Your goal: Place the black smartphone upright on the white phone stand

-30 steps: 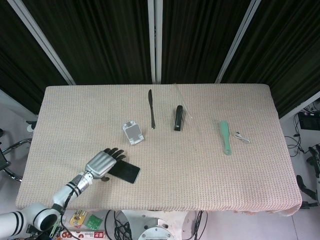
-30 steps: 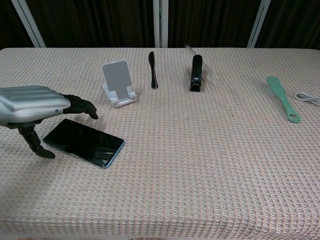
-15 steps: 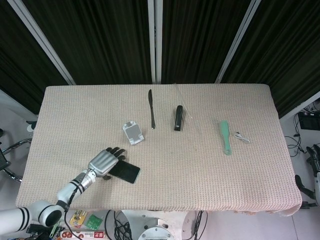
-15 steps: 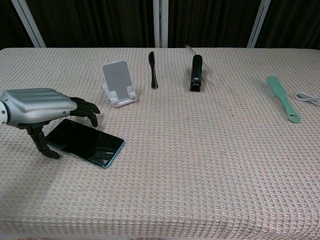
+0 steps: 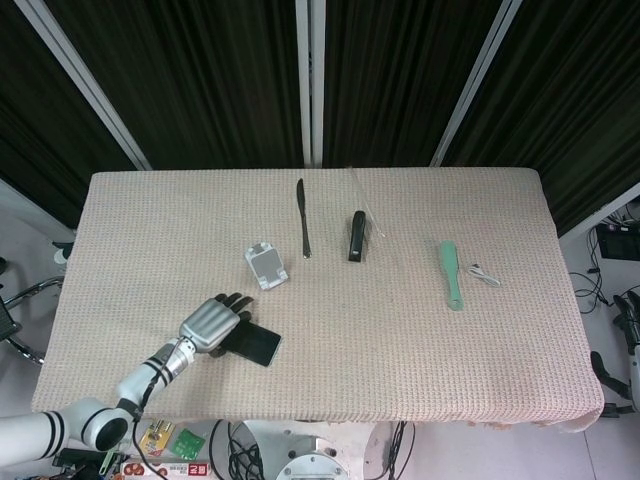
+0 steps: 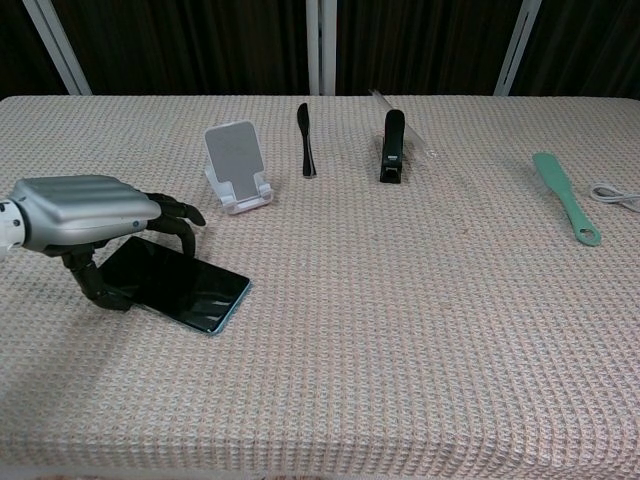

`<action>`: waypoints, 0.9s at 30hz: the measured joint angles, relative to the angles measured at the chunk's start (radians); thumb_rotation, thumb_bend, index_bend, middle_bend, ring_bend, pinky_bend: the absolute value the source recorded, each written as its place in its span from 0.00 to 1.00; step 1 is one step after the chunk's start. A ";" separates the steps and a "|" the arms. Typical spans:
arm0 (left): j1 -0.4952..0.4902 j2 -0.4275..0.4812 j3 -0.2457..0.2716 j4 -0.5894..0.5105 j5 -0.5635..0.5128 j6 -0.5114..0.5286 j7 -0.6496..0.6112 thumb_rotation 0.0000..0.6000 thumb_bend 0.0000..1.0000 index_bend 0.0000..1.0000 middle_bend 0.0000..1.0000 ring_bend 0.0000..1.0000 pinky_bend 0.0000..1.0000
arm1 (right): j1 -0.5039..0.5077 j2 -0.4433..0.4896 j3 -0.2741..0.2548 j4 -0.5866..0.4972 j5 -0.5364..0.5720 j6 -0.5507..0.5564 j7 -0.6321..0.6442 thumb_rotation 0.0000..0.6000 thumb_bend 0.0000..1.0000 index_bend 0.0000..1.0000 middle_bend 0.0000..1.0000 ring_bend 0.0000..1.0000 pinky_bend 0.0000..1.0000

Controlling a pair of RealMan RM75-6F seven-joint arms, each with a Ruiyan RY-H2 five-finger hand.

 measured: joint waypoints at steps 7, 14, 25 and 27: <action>0.004 0.007 0.011 -0.012 0.033 0.035 -0.019 1.00 0.27 0.57 0.21 0.08 0.22 | 0.002 0.002 -0.002 -0.003 0.002 -0.011 -0.003 1.00 0.28 0.00 0.00 0.00 0.00; 0.011 0.017 0.027 -0.012 0.077 0.072 -0.024 1.00 0.32 0.57 0.40 0.09 0.22 | 0.004 0.001 -0.004 -0.007 0.001 -0.015 -0.008 1.00 0.28 0.00 0.00 0.00 0.00; 0.014 0.023 0.040 0.007 0.116 0.096 -0.039 1.00 0.41 0.57 0.51 0.36 0.42 | 0.004 0.007 -0.007 -0.016 0.001 -0.021 -0.016 1.00 0.28 0.00 0.00 0.00 0.00; 0.014 0.026 0.042 0.009 0.123 0.098 -0.044 1.00 0.41 0.57 0.51 0.38 0.42 | 0.004 0.006 -0.006 -0.016 0.001 -0.021 -0.017 1.00 0.28 0.00 0.00 0.00 0.00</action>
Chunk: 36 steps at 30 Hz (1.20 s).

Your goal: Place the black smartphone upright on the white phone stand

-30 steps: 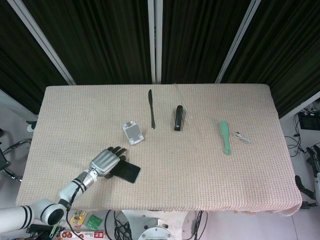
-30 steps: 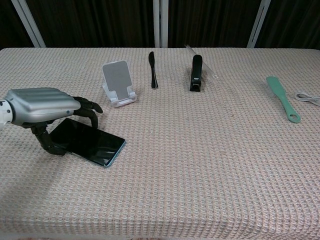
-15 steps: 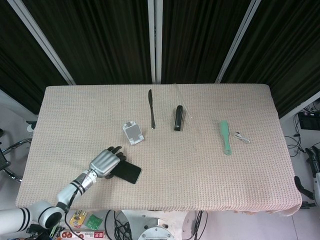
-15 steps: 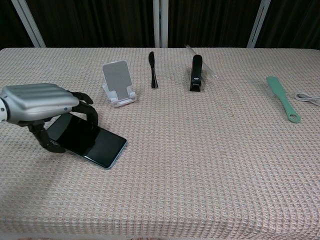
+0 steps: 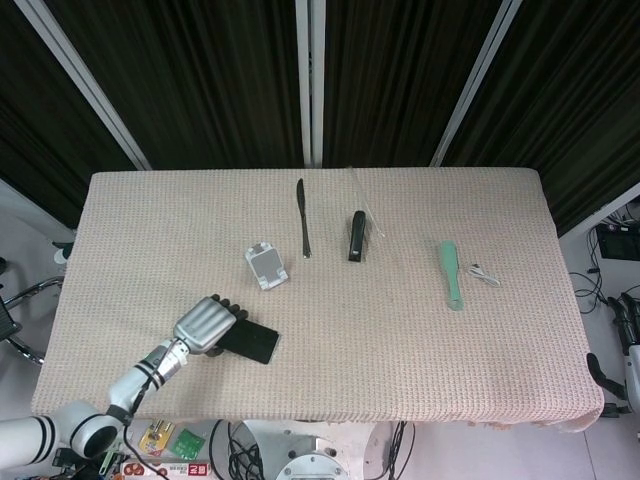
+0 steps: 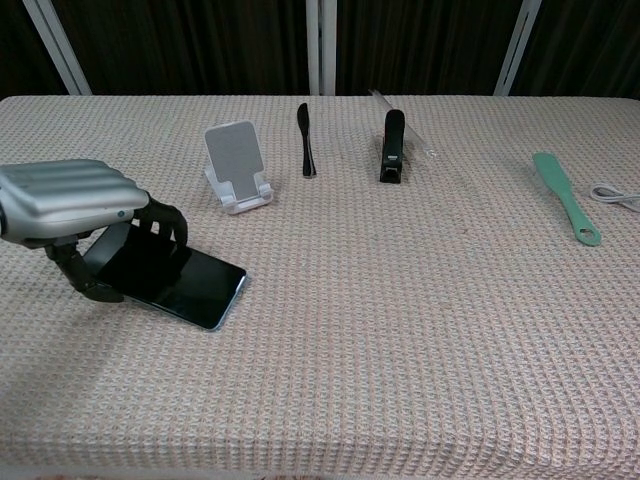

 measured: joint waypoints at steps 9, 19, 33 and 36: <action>0.000 0.016 0.006 0.006 0.047 0.020 -0.027 1.00 0.41 0.57 0.52 0.41 0.42 | 0.001 0.000 -0.001 -0.004 -0.002 -0.001 -0.007 1.00 0.28 0.00 0.00 0.00 0.00; -0.009 0.194 -0.004 -0.073 0.129 0.082 0.020 1.00 0.41 0.57 0.52 0.41 0.42 | 0.002 0.005 0.005 -0.015 -0.001 0.006 -0.013 1.00 0.28 0.00 0.00 0.00 0.00; -0.123 0.418 -0.115 -0.192 0.084 0.025 0.437 1.00 0.42 0.55 0.51 0.42 0.44 | 0.000 0.003 0.005 -0.034 -0.021 0.028 -0.025 1.00 0.28 0.00 0.00 0.00 0.00; -0.180 0.427 -0.136 -0.198 0.061 -0.033 0.548 1.00 0.43 0.55 0.51 0.42 0.43 | -0.002 0.003 0.004 -0.035 -0.021 0.030 -0.022 1.00 0.28 0.00 0.00 0.00 0.00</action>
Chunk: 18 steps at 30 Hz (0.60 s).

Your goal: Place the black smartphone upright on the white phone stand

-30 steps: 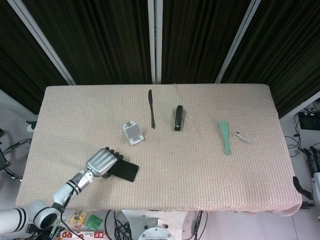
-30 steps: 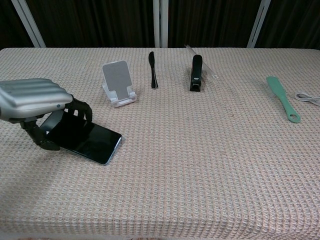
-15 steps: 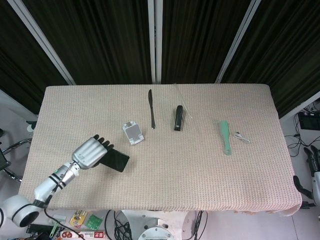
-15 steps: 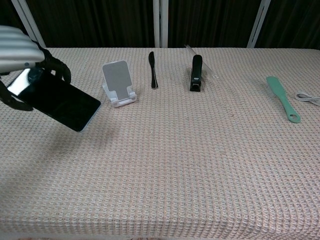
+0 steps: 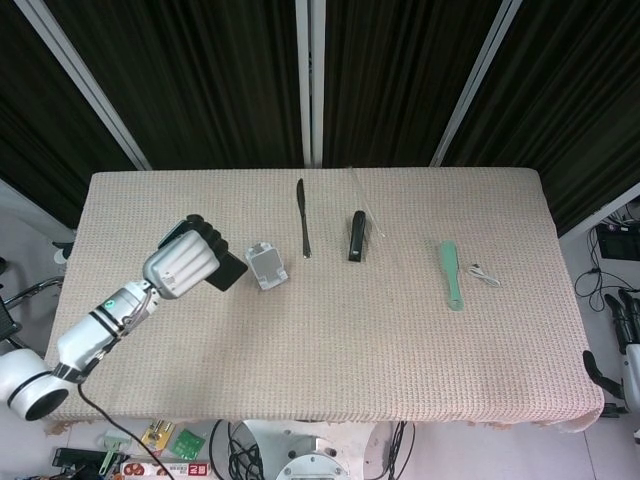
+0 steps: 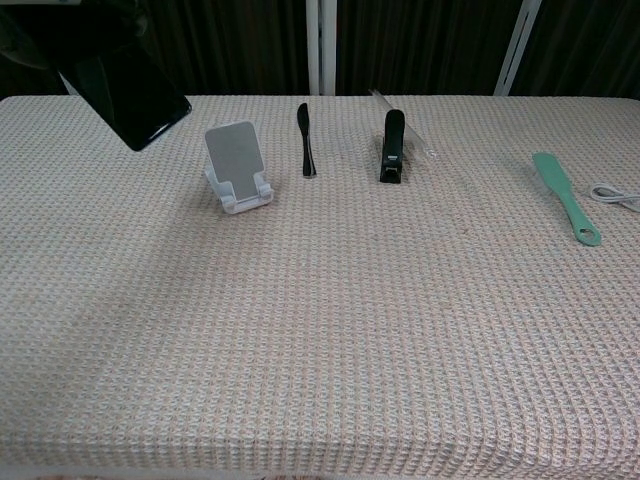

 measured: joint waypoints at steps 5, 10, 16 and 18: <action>-0.120 -0.020 -0.027 -0.001 -0.099 -0.132 0.160 1.00 0.43 0.55 0.52 0.42 0.43 | -0.006 -0.001 0.000 0.003 -0.001 0.010 0.012 1.00 0.28 0.00 0.00 0.00 0.00; -0.229 -0.089 -0.041 0.003 -0.214 -0.200 0.253 1.00 0.43 0.55 0.52 0.42 0.43 | -0.010 -0.001 -0.002 0.016 0.010 0.002 0.032 1.00 0.29 0.00 0.00 0.00 0.00; -0.324 -0.177 -0.014 0.049 -0.350 -0.220 0.341 1.00 0.44 0.55 0.52 0.42 0.41 | -0.015 0.003 -0.003 0.032 0.018 0.000 0.063 1.00 0.29 0.00 0.00 0.00 0.00; -0.355 -0.201 0.007 0.066 -0.392 -0.222 0.374 1.00 0.44 0.55 0.51 0.42 0.40 | -0.016 0.003 -0.001 0.042 0.023 -0.003 0.076 1.00 0.29 0.00 0.00 0.00 0.00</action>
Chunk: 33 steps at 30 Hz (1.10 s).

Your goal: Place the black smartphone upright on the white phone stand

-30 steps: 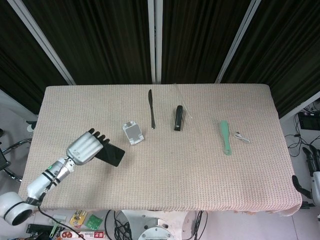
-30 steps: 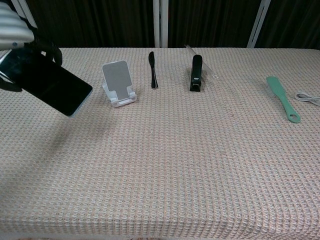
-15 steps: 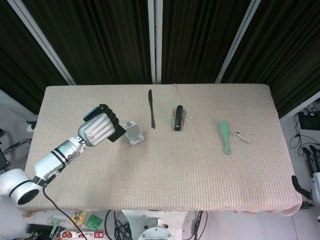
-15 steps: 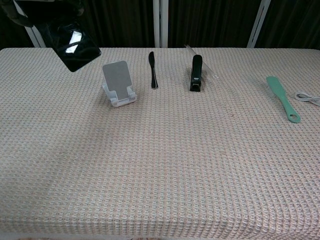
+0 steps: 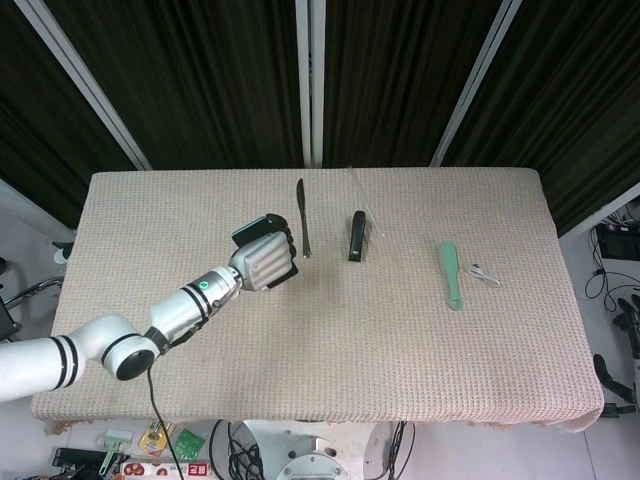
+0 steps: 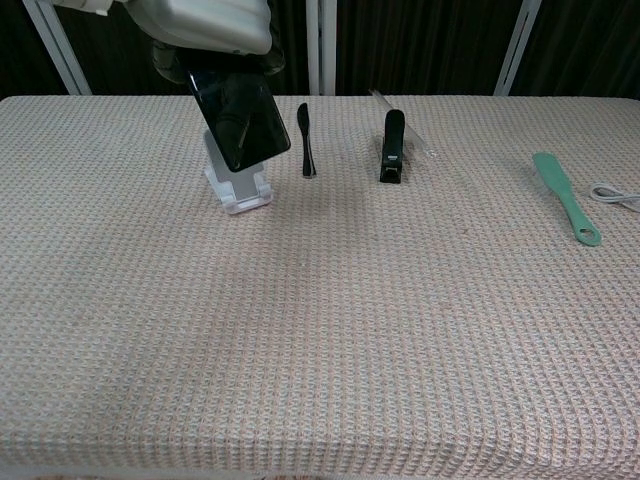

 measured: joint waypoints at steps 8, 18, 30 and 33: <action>-0.124 -0.075 0.110 0.069 -0.105 0.002 0.108 1.00 0.45 0.55 0.52 0.43 0.38 | 0.002 -0.011 0.003 0.036 0.012 -0.017 0.037 1.00 0.29 0.00 0.00 0.00 0.00; -0.184 -0.114 0.197 0.103 -0.152 0.032 0.087 1.00 0.46 0.55 0.52 0.43 0.38 | 0.003 -0.015 0.008 0.055 0.017 -0.021 0.057 1.00 0.29 0.00 0.00 0.00 0.00; -0.187 -0.154 0.244 0.172 -0.068 0.054 -0.008 1.00 0.47 0.55 0.52 0.43 0.38 | 0.003 -0.017 0.013 0.058 0.020 -0.021 0.046 1.00 0.29 0.00 0.00 0.00 0.00; -0.187 -0.163 0.249 0.192 -0.075 0.059 -0.020 1.00 0.47 0.55 0.52 0.43 0.39 | 0.005 -0.012 0.009 0.055 0.014 -0.026 0.042 1.00 0.29 0.00 0.00 0.00 0.00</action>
